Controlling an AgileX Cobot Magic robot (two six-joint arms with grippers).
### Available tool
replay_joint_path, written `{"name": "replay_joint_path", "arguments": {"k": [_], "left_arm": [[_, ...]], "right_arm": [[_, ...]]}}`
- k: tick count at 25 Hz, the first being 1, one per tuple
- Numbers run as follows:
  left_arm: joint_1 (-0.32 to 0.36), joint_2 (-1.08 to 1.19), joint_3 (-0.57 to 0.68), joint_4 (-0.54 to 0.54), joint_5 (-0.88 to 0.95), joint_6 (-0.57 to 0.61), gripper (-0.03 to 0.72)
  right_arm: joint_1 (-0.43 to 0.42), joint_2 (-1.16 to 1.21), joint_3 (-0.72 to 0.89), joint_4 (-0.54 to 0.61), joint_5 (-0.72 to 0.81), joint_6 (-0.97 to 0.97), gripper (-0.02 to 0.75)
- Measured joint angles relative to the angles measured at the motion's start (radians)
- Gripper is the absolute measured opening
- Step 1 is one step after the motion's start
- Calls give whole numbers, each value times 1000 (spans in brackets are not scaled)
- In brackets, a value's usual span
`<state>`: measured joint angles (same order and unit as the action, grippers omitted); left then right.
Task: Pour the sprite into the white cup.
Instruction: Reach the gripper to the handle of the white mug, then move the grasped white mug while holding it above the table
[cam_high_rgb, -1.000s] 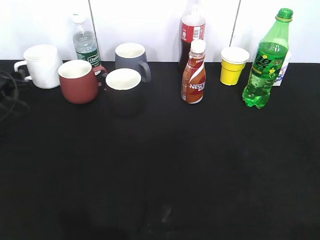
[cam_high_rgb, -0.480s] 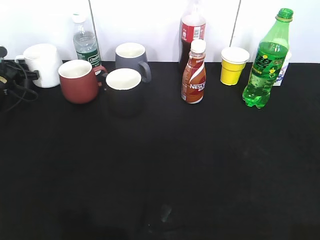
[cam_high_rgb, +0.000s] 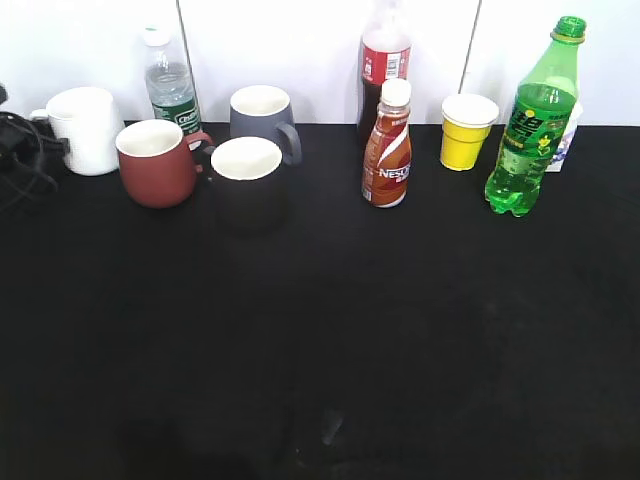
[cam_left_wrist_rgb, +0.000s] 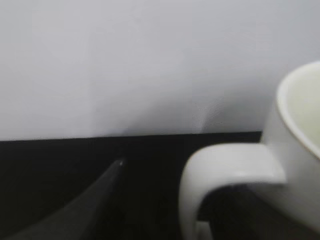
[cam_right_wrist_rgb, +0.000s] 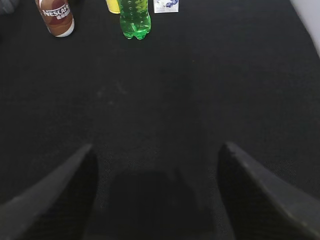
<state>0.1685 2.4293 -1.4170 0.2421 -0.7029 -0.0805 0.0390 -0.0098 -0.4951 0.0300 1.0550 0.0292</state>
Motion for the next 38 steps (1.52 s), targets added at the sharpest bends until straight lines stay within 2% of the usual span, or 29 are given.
{"name": "replay_joint_path", "arguments": {"k": [6, 9, 12, 17, 21, 26, 28, 30, 32, 34, 36, 38], "left_arm": [[4, 49, -104, 69, 36, -59, 343], [4, 79, -179, 137, 73, -97, 246], [4, 86, -200, 176, 84, -132, 53], [4, 55, -168, 193, 100, -144, 52], [6, -149, 93, 137, 55, -129, 48], [1, -668, 561, 123, 18, -129, 47], [-33, -879, 729, 129, 9, -129, 47], [-108, -985, 854, 131, 5, -130, 47], [-219, -1001, 919, 133, 5, -130, 47], [-318, -1001, 929, 138, 3, -130, 47], [-366, -1001, 929, 138, -3, -131, 46], [-370, -1001, 929, 140, -3, -131, 46]], "right_arm": [[0, 0, 0, 0, 0, 2, 557], [0, 0, 0, 0, 0, 2, 557], [0, 0, 0, 0, 0, 2, 557], [0, 0, 0, 0, 0, 3, 557], [0, 0, 0, 0, 0, 3, 557], [0, 0, 0, 0, 0, 4, 557], [0, 0, -2, 3, -2, 5, 557], [0, 22, -24, 34, -123, 6, 557], [0, 125, 17, 39, -366, -12, 557], [0, 293, 133, 39, -691, -21, 557], [0, 515, 234, 39, -1055, -22, 557], [0, 769, 264, 47, -1345, -21, 557]]}}
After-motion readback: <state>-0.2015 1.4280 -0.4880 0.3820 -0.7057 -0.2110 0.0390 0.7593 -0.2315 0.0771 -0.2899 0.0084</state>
